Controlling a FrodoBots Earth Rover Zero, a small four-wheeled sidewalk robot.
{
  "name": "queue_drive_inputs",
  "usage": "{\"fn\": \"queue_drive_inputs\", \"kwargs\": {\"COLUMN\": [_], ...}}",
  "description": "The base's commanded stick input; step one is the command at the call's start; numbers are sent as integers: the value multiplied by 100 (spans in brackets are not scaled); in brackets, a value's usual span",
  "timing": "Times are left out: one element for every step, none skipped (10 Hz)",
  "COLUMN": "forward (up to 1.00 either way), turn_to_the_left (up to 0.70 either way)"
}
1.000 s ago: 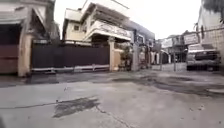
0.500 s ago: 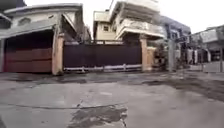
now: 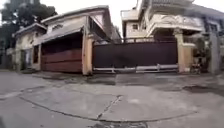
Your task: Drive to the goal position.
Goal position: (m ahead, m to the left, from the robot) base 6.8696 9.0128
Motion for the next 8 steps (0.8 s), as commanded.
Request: {"fn": "queue_drive_inputs", "kwargs": {"forward": [70,70,70,70,70,70,70,70], "turn_to_the_left": [27,27,27,27,27,27,27,27]}}
